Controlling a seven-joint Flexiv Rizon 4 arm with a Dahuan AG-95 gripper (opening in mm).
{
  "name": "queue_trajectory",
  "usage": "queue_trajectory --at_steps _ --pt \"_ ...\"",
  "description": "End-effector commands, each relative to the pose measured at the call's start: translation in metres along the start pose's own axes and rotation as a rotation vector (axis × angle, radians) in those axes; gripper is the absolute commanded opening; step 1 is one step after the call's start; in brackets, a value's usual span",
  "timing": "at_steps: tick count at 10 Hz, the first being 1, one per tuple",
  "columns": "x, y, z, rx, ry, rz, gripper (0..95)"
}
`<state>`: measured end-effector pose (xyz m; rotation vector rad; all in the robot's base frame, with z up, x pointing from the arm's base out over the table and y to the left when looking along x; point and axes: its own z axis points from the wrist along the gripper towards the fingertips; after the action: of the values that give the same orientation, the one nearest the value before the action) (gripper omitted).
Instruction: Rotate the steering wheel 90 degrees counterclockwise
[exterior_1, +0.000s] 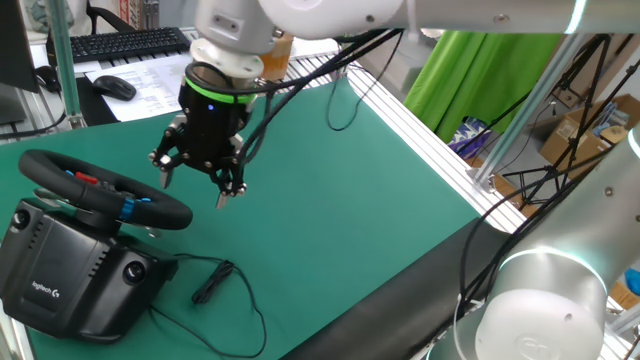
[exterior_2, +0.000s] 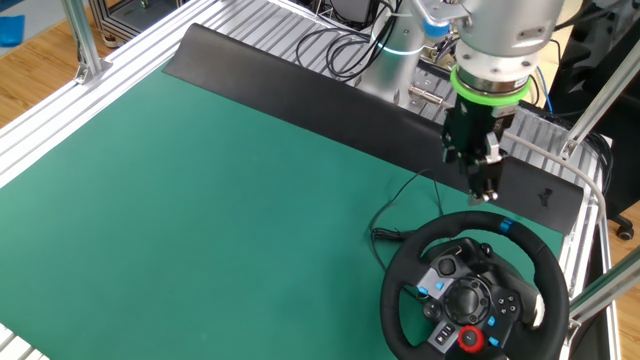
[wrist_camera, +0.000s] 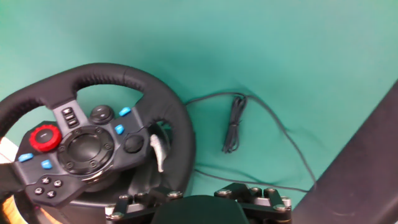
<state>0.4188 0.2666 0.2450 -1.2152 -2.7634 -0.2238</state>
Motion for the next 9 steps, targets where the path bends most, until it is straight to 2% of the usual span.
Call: queue_trajectory --at_steps 1,3,4,5,8,9 --pt "-0.0004 -0.002 -0.0014 -0.008 -0.006 -0.01 76.0" --pt "-0.0004 -0.002 -0.0014 -0.036 -0.045 -0.02 76.0" --pt "-0.0004 -0.002 -0.0014 -0.038 -0.057 -0.012 76.0" --pt "-0.0004 -0.002 -0.0014 -0.037 -0.083 -0.007 76.0" --pt "-0.0004 -0.002 -0.0014 -0.065 -0.107 0.042 76.0" --pt "-0.0004 -0.002 -0.0014 -0.052 -0.112 0.045 76.0"
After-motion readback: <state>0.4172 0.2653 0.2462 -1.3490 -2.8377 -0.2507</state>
